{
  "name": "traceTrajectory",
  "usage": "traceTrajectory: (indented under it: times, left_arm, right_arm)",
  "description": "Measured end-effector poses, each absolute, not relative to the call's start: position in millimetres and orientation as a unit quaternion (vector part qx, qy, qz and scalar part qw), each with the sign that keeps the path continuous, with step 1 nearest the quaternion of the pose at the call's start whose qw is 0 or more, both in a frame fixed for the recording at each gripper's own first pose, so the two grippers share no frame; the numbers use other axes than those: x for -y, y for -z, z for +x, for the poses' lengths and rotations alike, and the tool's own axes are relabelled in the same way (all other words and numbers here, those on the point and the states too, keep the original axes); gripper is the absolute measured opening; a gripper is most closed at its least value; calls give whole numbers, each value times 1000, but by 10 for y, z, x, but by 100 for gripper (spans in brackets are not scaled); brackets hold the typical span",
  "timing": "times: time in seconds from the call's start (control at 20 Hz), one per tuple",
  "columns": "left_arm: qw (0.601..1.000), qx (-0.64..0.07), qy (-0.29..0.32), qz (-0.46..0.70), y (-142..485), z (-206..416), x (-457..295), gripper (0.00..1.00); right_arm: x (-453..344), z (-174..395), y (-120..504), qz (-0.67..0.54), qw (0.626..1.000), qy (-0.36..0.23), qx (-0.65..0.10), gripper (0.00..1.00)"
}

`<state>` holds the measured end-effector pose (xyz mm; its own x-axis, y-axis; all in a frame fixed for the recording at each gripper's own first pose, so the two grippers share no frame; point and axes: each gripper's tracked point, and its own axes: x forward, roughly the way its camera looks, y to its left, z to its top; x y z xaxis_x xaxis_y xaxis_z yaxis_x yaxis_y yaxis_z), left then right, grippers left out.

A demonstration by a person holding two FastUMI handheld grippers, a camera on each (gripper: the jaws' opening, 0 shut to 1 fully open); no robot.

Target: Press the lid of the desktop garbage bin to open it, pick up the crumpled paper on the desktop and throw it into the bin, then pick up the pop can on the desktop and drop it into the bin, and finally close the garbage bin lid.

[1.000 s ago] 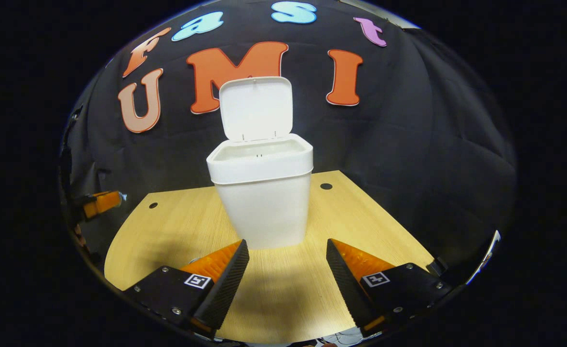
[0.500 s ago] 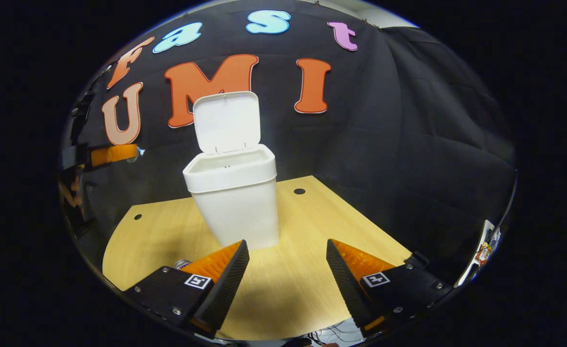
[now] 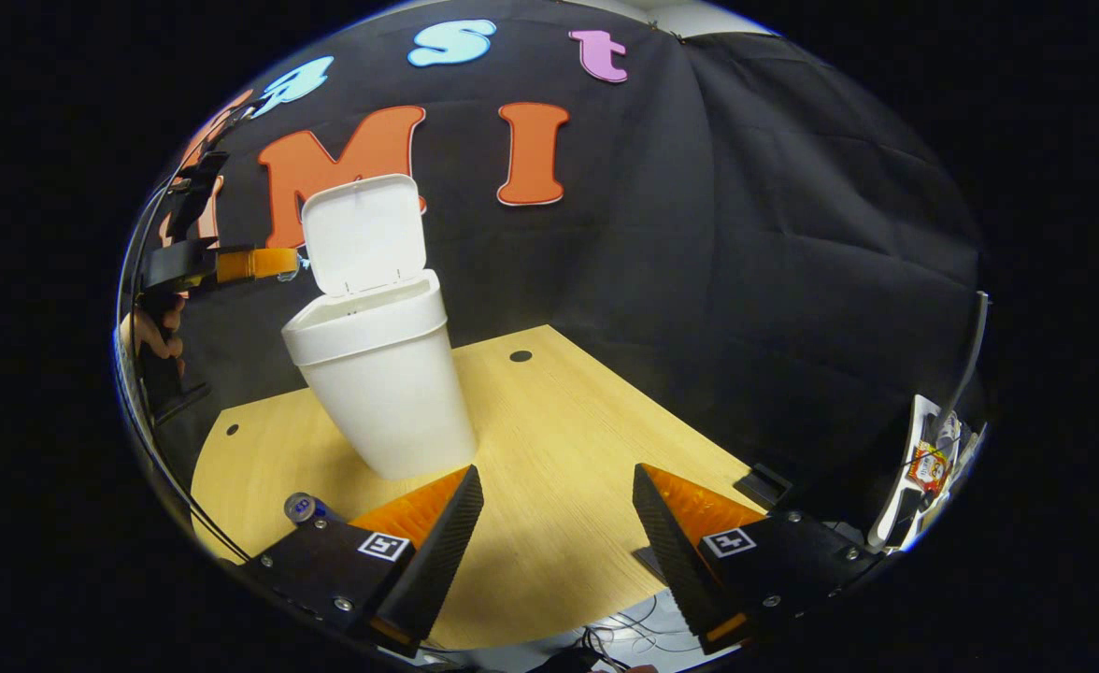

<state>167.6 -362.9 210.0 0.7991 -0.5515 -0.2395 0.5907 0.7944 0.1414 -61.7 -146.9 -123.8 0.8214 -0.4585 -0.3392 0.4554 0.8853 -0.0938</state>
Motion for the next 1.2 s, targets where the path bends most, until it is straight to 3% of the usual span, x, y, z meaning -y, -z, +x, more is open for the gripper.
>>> traceTrajectory:
  times: [0.2, 0.3, 0.35, 0.45, 0.55, 0.7, 0.75, 1.2]
  left_arm:
    - [941, -113, 299, 111, -1845, 1748, 3717, 11]
    - [942, -115, 295, 112, -1774, 1784, 3720, 17]
    - [942, -117, 293, 111, -1756, 1779, 3701, 25]
    - [943, -114, 292, 108, -1769, 1753, 3645, 29]
    - [946, -111, 288, 105, -1766, 1775, 3596, 46]
    - [952, -103, 273, 96, -1826, 1761, 3443, 93]
    - [954, -98, 267, 95, -1858, 1748, 3385, 100]
    - [973, -75, 200, 86, -2120, 1638, 2336, 100]
  right_arm:
    - [1572, -729, 1352, 2, 949, 248, -194, 98]
    - [1586, -734, 1372, 2, 948, 249, -198, 98]
    - [1578, -742, 1375, 0, 948, 248, -199, 98]
    - [1554, -762, 1385, -5, 948, 246, -202, 98]
    - [1486, -792, 1393, -8, 949, 241, -204, 98]
    - [1390, -784, 1368, -17, 951, 233, -201, 98]
    - [1364, -779, 1361, -19, 952, 230, -201, 98]
    - [713, -600, 1193, -48, 966, 179, -180, 98]
